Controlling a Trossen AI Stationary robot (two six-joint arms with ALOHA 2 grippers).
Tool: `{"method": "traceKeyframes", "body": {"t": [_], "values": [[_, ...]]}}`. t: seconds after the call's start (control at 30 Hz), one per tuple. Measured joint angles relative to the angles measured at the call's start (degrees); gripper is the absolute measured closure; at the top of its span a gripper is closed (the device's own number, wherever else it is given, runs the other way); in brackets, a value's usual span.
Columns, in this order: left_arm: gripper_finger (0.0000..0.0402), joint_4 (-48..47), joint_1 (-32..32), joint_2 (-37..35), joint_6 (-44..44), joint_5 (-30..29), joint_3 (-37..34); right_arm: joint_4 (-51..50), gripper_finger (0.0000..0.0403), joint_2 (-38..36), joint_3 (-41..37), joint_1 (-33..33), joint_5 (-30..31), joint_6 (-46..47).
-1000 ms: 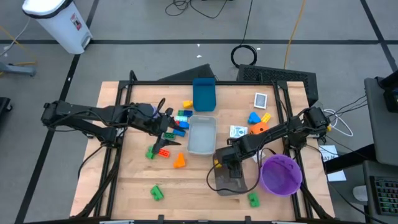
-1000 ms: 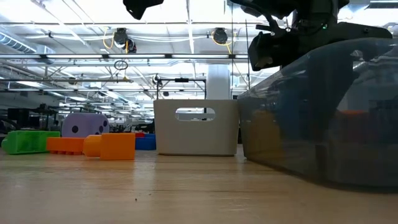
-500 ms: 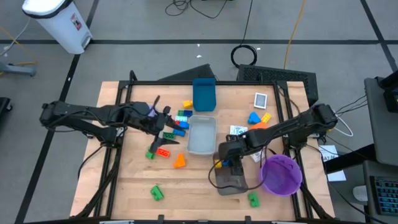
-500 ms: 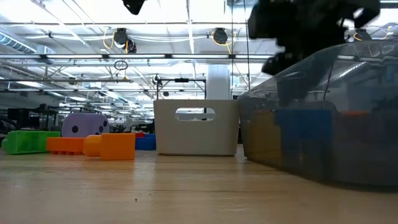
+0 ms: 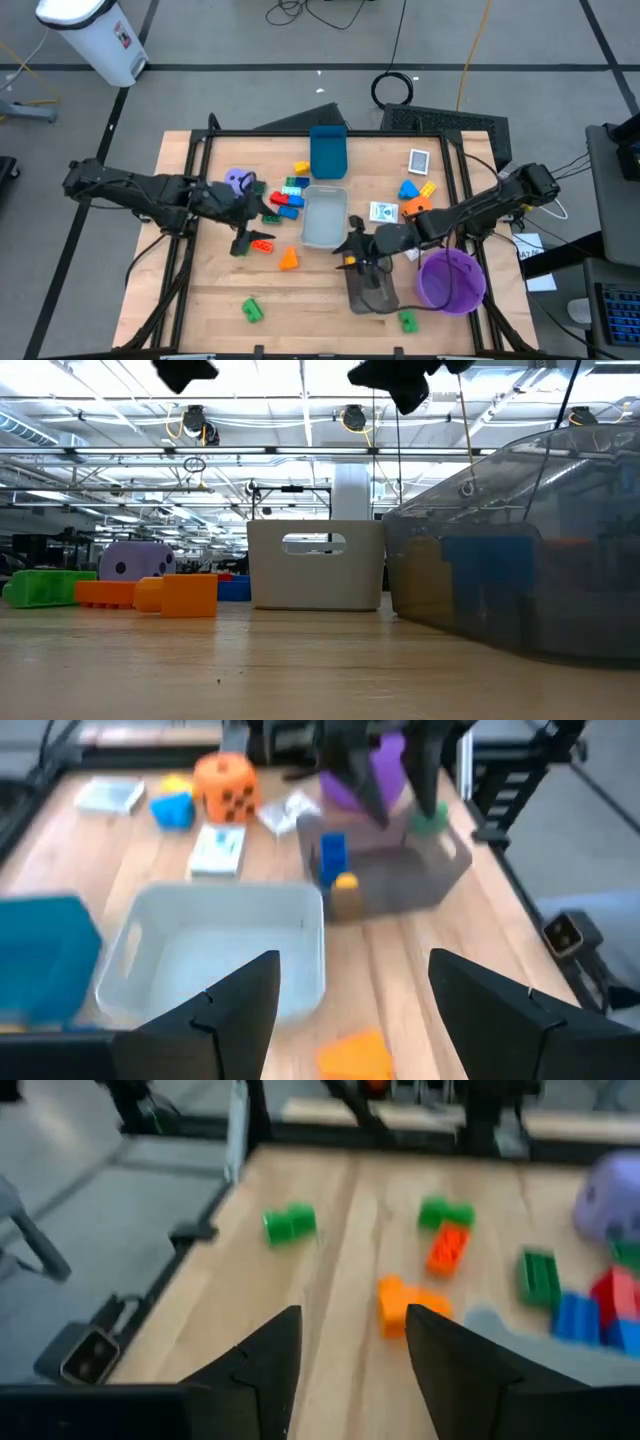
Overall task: Pick & Place Toys
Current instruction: Put the green game piece into the black bin
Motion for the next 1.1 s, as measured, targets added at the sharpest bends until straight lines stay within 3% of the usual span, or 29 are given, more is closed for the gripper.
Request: {"method": "traceKeyframes", "body": {"t": [0.17, 0.27, 0.6, 0.9, 1.1], "values": [[0.0137, -8.26, -4.59, 1.20, -9.63, -5.99, -0.03, 19.37, 0.0236, 0.11, -10.34, 0.65, 0.95, 4.51], [0.0137, -14.74, -7.06, 1.31, -21.21, -8.50, -0.03, 28.13, 0.0242, 0.05, -14.24, 0.59, 5.20, 8.45], [0.0137, -33.36, -11.55, 9.08, -60.81, -15.50, -0.82, 31.51, 0.0265, 0.04, -14.78, 2.05, 10.59, 1.17], [0.0137, -31.78, -11.82, 17.77, -74.17, -9.57, -7.91, 31.37, 0.0265, 0.04, -14.75, 3.26, 10.32, 1.13], [0.0137, -26.85, -11.80, 18.92, -75.10, -7.11, -10.21, 31.05, 0.0268, 0.04, -14.75, 3.93, 10.32, 0.58]]}}
